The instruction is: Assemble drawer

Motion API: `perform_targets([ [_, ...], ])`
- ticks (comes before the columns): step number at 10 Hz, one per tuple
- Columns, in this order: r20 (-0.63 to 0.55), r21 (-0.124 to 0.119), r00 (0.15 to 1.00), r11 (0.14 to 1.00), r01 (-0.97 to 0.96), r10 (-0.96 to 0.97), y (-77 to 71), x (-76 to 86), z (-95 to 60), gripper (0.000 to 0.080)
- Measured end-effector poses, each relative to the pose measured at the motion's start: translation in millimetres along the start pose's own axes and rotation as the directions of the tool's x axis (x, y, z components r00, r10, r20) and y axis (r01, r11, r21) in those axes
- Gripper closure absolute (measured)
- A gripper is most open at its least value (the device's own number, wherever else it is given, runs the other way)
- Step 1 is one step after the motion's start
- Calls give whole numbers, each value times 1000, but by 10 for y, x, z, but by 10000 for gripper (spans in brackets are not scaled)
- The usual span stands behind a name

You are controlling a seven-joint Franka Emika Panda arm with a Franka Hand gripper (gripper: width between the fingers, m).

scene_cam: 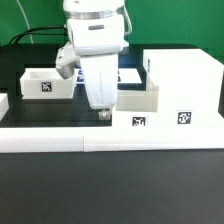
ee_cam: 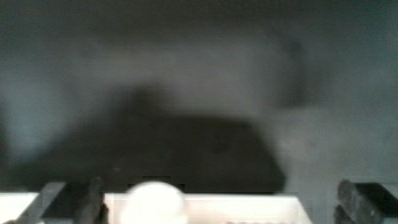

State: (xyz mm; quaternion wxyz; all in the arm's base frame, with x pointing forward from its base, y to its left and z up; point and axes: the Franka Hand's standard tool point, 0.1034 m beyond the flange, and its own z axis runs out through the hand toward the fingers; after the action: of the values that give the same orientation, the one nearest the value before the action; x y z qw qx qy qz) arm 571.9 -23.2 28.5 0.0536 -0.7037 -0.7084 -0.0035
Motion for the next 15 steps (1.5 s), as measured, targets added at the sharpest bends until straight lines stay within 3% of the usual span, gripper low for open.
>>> perform_targets([
  [2,2,-9,1000,1000,-14,14,123,70,-77,150],
  [4,10,-9,998,998,-68,68,125,147,-76,150],
  [8,20,-3,998,998,-66,66,62,50,-35,150],
  [10,26,-4,997,997,-78,78,3,-63,-93,150],
  [12,33,11,996,996,-87,86,-168,-113,-106,150],
  [15,28,31,996,996,-81,80,-369,-57,43,150],
])
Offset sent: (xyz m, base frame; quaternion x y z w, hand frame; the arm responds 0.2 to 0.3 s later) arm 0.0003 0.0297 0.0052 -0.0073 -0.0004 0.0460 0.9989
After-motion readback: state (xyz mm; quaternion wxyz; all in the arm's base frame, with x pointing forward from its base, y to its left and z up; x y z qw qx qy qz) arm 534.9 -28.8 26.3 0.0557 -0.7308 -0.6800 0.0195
